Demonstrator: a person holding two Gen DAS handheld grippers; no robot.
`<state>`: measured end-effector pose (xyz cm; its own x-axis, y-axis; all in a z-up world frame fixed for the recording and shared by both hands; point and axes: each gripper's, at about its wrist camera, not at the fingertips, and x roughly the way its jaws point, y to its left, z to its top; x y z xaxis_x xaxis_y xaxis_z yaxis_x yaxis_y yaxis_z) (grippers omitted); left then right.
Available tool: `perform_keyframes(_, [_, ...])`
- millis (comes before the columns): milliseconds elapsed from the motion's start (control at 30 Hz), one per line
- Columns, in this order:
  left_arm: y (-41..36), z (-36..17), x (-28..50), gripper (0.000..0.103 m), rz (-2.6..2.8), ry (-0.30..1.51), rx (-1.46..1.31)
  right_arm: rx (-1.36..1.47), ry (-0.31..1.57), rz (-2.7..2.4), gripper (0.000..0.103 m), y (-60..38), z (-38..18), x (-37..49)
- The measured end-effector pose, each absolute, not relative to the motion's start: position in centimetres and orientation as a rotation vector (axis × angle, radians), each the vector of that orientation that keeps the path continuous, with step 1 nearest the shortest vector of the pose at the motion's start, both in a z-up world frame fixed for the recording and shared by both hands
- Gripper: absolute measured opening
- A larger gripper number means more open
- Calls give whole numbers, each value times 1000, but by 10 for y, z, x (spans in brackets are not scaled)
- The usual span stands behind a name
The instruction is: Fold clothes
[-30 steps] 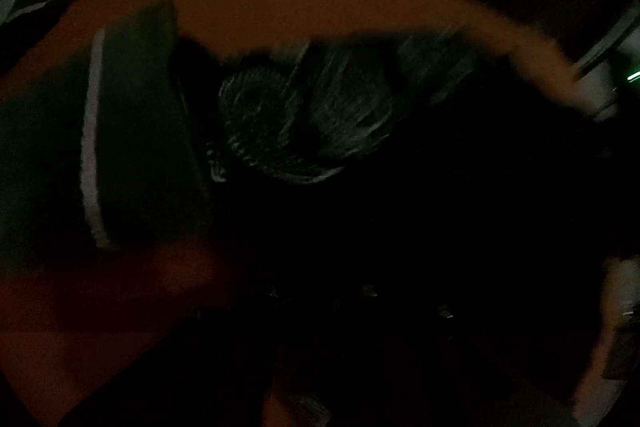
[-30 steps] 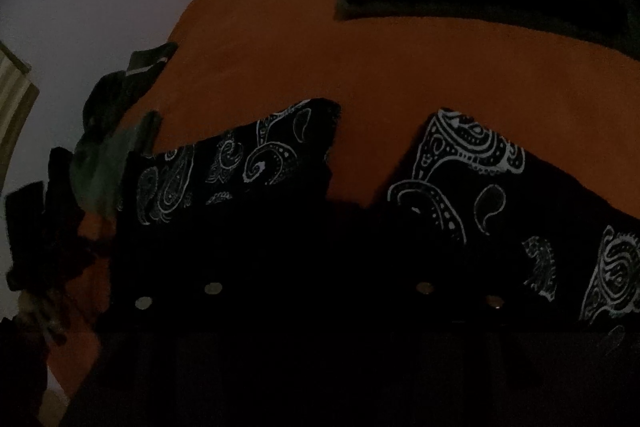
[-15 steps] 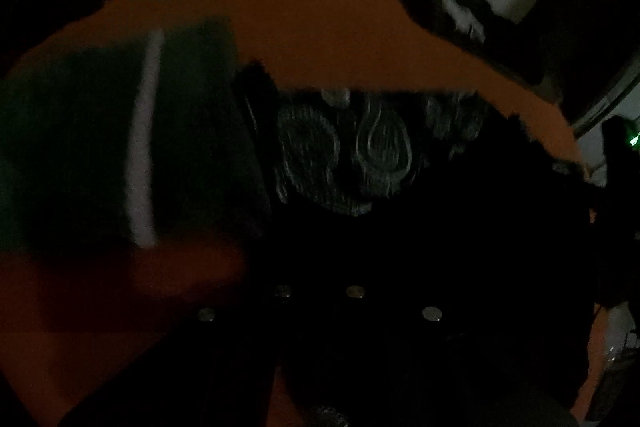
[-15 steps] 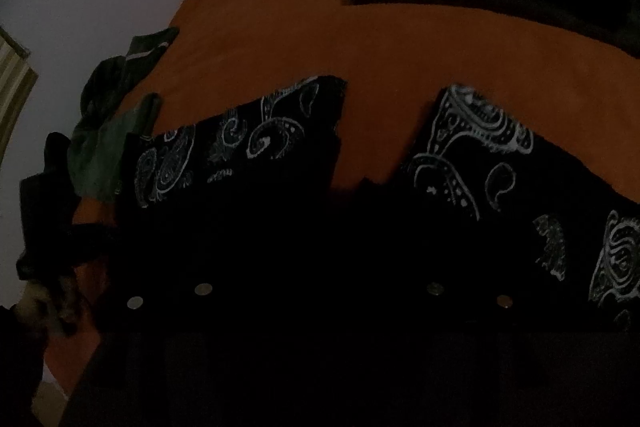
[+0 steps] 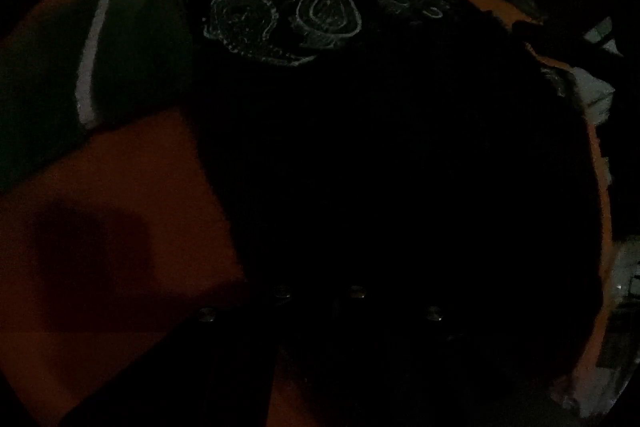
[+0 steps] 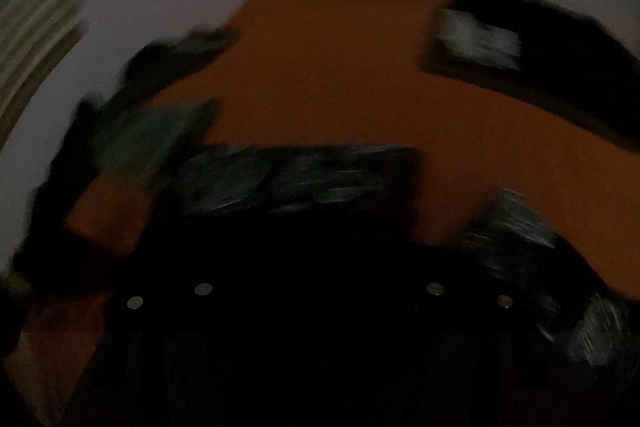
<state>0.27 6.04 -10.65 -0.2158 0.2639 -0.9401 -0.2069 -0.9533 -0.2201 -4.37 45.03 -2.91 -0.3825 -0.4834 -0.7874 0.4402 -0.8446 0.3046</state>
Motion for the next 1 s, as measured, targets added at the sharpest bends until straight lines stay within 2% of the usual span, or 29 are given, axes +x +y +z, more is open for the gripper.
perform_keyframes(133, [42,-78,1,2,2467,-118,-1669,1442,-159,-1805,56,388,-58,-58])
perform_keyframes(233, [26,-68,-7,2,2502,-131,-1661,1531,-182,-1695,56,356,-86,-70])
perform_keyframes(267, [20,-67,-7,2,2494,-191,-1662,1554,-189,-1706,56,350,-94,-75])
perform_keyframes(367, [3,-65,-7,2,2467,-365,-1663,1533,-359,-1795,56,353,-102,-98])
perform_keyframes(600, [-15,-73,14,3,2334,-639,-1657,1471,-737,-1833,56,371,-112,-127])
perform_keyframes(667, [-13,-72,18,3,2327,-595,-1643,1509,-772,-1705,56,368,-115,-125])
perform_keyframes(733, [-10,-71,20,3,2353,-563,-1651,1529,-638,-1691,56,352,-109,-124])
perform_keyframes(867, [-9,-76,25,3,2338,-641,-1669,1502,-177,-1841,56,308,-89,-124])
perform_keyframes(933, [-7,-78,25,3,2337,-625,-1673,1404,137,-1908,56,281,-83,-114])
perform_keyframes(1000, [-10,-78,27,3,2339,-629,-1675,1347,326,-1896,56,264,-87,-105])
